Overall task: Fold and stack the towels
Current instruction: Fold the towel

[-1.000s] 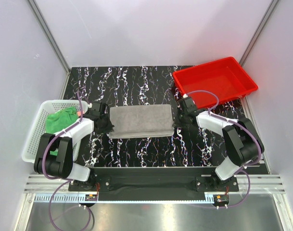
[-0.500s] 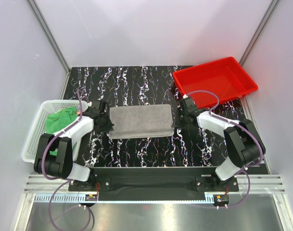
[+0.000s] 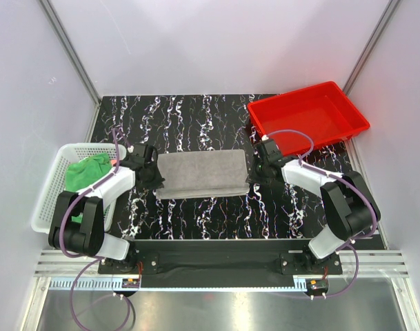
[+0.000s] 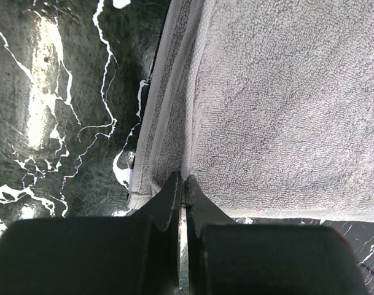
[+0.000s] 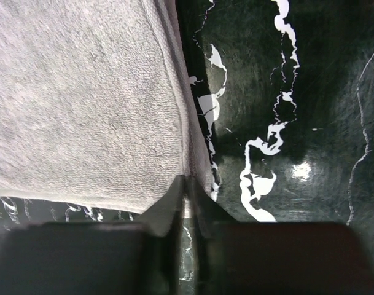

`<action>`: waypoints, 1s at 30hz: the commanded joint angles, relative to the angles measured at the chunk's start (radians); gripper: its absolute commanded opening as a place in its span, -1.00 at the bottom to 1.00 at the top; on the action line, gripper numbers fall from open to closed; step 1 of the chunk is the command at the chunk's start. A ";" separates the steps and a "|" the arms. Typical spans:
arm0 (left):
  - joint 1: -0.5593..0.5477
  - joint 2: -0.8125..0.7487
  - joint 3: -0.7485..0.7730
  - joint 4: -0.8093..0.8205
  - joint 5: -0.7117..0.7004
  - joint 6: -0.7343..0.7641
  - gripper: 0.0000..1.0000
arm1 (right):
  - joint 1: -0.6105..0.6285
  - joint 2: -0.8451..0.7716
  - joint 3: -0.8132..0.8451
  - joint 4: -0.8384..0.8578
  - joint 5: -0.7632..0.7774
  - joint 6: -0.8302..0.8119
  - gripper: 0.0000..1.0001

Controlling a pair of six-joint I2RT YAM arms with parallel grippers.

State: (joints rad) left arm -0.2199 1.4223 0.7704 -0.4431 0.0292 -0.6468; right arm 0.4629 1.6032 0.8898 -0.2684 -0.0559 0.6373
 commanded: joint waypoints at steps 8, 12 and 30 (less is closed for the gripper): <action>-0.007 -0.045 0.110 -0.103 -0.086 0.036 -1.00 | 0.013 -0.069 0.057 -0.046 0.030 -0.039 -1.00; -0.009 -0.059 0.177 -0.199 -0.115 0.059 -1.00 | 0.011 -0.104 0.104 -0.101 0.025 -0.067 -1.00; -0.015 -0.089 -0.034 -0.148 0.017 0.053 -1.00 | 0.014 -0.161 -0.144 0.089 -0.076 -0.077 -1.00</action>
State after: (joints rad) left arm -0.2302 1.3140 0.7448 -0.6491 0.0235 -0.5972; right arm 0.4732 1.4162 0.7647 -0.2840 -0.1108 0.5793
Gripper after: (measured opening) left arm 0.021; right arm 0.010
